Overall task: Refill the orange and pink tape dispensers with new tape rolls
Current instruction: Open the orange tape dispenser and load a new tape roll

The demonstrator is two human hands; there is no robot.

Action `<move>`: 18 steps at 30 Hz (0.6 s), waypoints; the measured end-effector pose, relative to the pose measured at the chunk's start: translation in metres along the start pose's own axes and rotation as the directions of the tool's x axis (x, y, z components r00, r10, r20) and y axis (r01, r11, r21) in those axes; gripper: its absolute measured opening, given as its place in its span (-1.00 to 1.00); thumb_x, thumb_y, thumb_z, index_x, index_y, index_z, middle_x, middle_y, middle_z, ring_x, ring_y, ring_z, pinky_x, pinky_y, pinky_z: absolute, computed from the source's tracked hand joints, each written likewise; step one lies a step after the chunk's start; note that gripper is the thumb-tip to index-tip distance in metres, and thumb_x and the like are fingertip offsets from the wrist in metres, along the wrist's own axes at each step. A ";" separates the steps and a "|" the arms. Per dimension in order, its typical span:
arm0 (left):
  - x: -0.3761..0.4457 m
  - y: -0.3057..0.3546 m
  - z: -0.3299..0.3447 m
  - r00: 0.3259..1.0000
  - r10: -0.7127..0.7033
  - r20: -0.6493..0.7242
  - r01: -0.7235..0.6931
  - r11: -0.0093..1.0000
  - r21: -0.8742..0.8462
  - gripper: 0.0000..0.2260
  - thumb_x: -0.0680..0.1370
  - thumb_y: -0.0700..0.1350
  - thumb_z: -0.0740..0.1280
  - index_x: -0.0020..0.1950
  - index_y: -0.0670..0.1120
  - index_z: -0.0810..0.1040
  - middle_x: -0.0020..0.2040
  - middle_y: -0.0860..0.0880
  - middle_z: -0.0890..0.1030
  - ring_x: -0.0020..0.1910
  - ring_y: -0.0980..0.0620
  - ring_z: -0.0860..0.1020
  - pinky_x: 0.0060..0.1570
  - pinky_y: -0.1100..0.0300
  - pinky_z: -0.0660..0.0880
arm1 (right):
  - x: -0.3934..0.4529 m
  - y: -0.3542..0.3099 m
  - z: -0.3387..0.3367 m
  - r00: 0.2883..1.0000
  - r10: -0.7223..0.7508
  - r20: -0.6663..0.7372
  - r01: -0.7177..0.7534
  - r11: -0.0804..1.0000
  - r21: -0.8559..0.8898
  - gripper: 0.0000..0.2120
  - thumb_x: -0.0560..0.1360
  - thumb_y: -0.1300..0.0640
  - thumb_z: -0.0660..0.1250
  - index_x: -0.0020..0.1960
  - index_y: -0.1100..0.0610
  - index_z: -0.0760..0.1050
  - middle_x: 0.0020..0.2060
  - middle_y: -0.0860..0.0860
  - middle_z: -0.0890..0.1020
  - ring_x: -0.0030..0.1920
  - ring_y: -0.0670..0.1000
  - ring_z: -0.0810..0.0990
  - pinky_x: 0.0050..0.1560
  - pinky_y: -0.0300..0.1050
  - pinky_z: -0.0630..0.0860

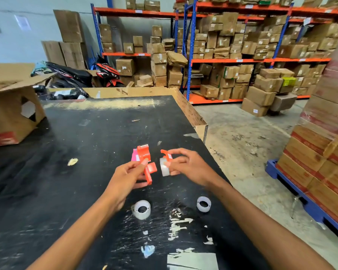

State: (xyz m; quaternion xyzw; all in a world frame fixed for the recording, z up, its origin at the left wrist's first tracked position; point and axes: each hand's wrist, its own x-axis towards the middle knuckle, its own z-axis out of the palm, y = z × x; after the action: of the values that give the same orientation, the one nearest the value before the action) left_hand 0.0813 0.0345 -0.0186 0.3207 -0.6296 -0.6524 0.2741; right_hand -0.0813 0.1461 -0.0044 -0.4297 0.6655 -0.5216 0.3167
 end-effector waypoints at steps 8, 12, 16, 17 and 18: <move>0.001 0.004 0.001 0.994 -0.051 0.098 0.060 0.994 -0.086 -0.72 0.53 0.00 0.31 0.02 -0.19 0.66 -0.06 -0.20 0.68 -0.12 -0.08 0.59 -0.18 0.16 0.62 | 0.009 -0.007 0.012 0.985 -0.087 0.146 0.072 0.992 0.106 -0.59 0.45 0.17 0.43 0.28 0.15 0.46 -0.08 0.06 0.69 -0.03 0.01 0.70 -0.02 -0.18 0.63; 0.006 0.002 -0.003 0.995 -0.075 0.065 0.083 0.988 -0.131 -0.73 0.53 0.01 0.31 -0.04 -0.18 0.64 -0.07 -0.22 0.66 -0.16 -0.05 0.59 -0.21 0.18 0.61 | 0.035 -0.003 0.002 0.998 -0.045 -0.037 0.046 0.999 0.025 -0.75 0.46 0.06 0.42 0.03 0.21 0.60 -0.21 0.09 0.69 -0.23 0.01 0.65 -0.18 -0.14 0.62; 0.011 0.004 -0.009 0.996 -0.083 0.018 0.085 0.982 -0.167 -0.76 0.53 0.01 0.30 -0.11 -0.15 0.63 -0.17 -0.15 0.66 -0.33 0.07 0.63 -0.28 0.21 0.60 | 0.074 0.031 -0.004 0.985 0.036 -0.171 -0.121 0.845 -0.520 -0.73 0.41 -0.11 0.37 -0.23 0.10 0.63 -0.10 0.08 0.72 -0.10 0.08 0.65 0.00 0.00 0.59; 0.012 0.003 -0.011 0.996 -0.087 0.013 0.088 0.982 -0.165 -0.75 0.53 0.01 0.30 -0.10 -0.17 0.63 -0.16 -0.15 0.65 -0.32 0.06 0.63 -0.27 0.20 0.60 | 0.077 0.036 0.000 0.988 0.070 -0.138 -0.138 0.803 -0.580 -0.77 0.42 -0.11 0.35 -0.18 0.04 0.62 0.04 0.05 0.71 -0.01 0.11 0.65 0.06 0.01 0.57; 0.013 0.003 -0.013 0.996 -0.092 0.009 0.092 0.982 -0.162 -0.72 0.53 0.02 0.31 -0.06 -0.20 0.63 -0.14 -0.17 0.65 -0.29 0.04 0.62 -0.25 0.19 0.61 | 0.079 0.038 0.007 0.989 0.092 -0.114 -0.144 0.759 -0.635 -0.80 0.44 -0.08 0.33 -0.04 0.00 0.63 0.12 0.04 0.68 0.07 0.13 0.63 0.09 0.00 0.56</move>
State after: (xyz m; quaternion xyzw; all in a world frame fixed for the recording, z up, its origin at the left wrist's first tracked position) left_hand 0.0827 0.0164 -0.0167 0.3257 -0.5591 -0.7137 0.2683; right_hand -0.1182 0.0756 -0.0404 -0.4492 0.8407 -0.2579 0.1578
